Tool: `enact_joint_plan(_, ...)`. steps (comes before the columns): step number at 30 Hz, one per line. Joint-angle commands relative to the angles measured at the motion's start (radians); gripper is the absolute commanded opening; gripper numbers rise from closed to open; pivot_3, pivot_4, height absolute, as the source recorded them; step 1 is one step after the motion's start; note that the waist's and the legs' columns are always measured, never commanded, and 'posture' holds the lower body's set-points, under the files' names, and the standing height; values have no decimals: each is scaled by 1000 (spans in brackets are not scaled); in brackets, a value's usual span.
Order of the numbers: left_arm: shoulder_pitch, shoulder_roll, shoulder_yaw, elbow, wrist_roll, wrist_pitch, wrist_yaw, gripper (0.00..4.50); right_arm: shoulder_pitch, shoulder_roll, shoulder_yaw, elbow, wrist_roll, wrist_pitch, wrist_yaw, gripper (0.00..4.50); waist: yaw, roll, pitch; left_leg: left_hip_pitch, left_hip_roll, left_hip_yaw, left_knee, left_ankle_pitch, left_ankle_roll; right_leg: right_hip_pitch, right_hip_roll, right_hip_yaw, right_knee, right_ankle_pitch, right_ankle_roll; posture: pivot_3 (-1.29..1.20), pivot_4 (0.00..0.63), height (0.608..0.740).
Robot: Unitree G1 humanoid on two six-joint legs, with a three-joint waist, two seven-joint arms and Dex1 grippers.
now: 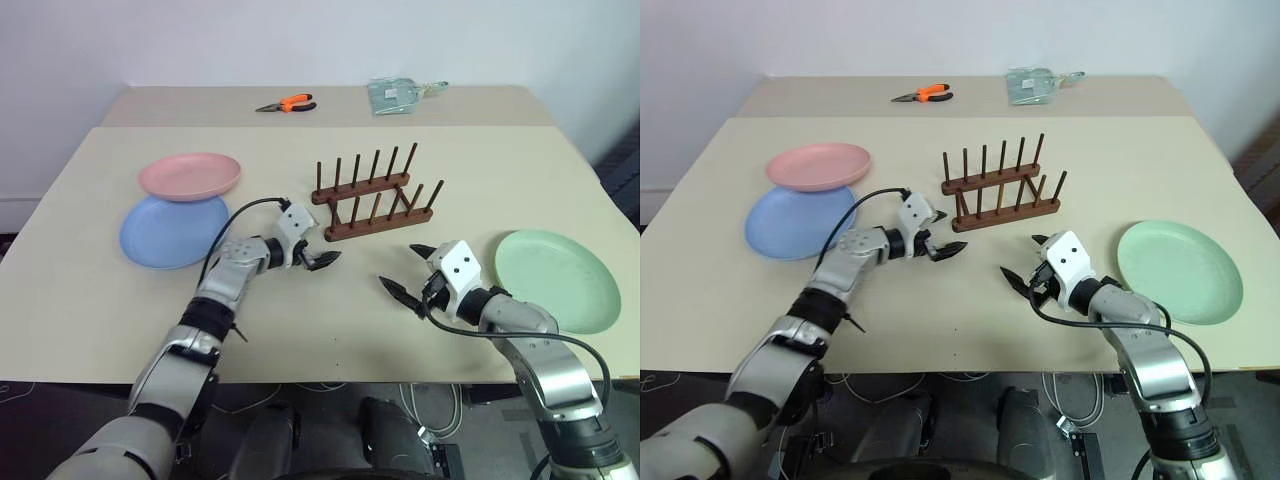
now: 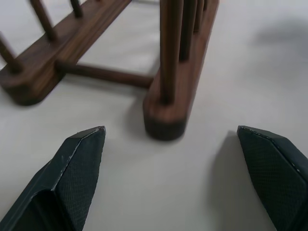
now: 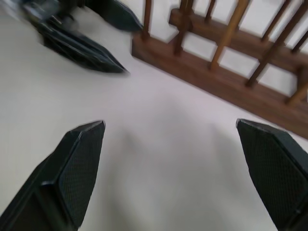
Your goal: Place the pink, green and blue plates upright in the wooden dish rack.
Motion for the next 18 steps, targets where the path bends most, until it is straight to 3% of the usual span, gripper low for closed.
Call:
enact_joint_plan(1,-35,-40,-2,111,34,-66,21,3980,28,15,8,-81,-16,17,-37,4500,1,0,0,0,0,0,0,0,0,0,0,0,0,0,0,0,150,740)
enact_joint_plan(2,-40,-48,7,127,31,-78,19,3676,35,17,13,-89,-22,21,-45,4500,0,0,0,0,0,0,1,0,0,1,0,0,0,0,1,0,150,740)
enact_joint_plan(7,-21,-65,4,128,41,-126,-6,1087,60,-1,-15,-88,-30,19,-48,4500,-3,0,0,0,0,0,1,0,0,1,0,0,0,0,1,0,150,740)
enact_joint_plan(8,-12,-62,2,119,45,-132,-11,768,60,-6,-21,-85,-30,18,-46,4500,-3,0,0,1,0,0,1,0,0,1,0,0,1,0,1,0,150,740)
enact_joint_plan(18,193,69,-32,-259,-25,-128,-294,773,141,-172,-197,-67,80,75,117,4500,-6,1,-1,0,0,0,0,-1,1,0,0,0,1,2,-2,0,150,740)
